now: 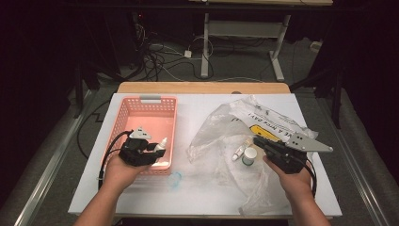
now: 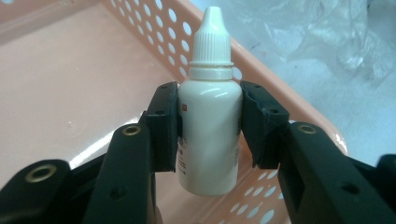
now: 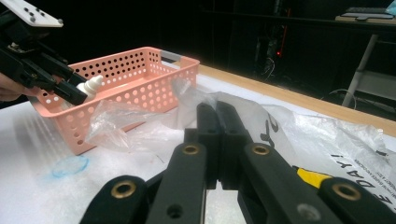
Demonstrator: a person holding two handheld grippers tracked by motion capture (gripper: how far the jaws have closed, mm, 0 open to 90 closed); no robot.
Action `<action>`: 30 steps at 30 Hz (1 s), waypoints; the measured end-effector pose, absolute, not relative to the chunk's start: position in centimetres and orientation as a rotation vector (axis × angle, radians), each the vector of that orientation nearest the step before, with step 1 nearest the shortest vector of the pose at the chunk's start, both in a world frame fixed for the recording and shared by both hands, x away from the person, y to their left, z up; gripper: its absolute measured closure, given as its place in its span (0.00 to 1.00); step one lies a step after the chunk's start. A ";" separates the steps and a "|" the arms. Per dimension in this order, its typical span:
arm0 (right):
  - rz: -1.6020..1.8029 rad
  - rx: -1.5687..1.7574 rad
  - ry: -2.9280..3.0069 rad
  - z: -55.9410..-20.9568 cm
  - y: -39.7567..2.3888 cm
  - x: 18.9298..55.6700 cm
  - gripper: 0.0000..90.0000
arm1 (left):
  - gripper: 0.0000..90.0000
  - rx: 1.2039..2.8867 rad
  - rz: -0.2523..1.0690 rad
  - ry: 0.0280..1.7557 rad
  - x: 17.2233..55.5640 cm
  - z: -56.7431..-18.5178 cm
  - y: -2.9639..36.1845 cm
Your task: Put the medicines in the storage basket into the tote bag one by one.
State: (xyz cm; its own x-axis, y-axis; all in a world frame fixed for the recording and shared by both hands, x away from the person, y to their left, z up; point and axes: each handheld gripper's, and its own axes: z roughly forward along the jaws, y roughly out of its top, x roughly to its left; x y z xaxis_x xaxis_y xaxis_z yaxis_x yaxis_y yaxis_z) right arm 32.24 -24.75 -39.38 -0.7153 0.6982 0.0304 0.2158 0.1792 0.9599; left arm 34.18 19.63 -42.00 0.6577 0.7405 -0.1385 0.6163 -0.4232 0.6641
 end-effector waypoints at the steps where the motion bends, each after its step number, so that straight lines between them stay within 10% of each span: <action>1: 1.556 0.857 2.043 -39.4 -24.7 32.2 1.00 | 0.64 2.146 0.235 1.048 34.0 -42.0 19.8; 30: 1.564 0.839 2.042 -39.0 -24.6 32.0 1.00 | 0.64 1.926 0.362 0.882 29.7 -39.4 18.4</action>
State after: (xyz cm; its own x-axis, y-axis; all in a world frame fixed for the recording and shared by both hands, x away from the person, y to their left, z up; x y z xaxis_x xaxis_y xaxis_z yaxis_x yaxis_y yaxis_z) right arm 31.98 -24.63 -39.03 -0.7229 0.6905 0.0228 0.2021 0.1798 0.9627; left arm 29.66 18.35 -39.38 0.6956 0.7100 -0.1100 0.4279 -0.2864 0.8573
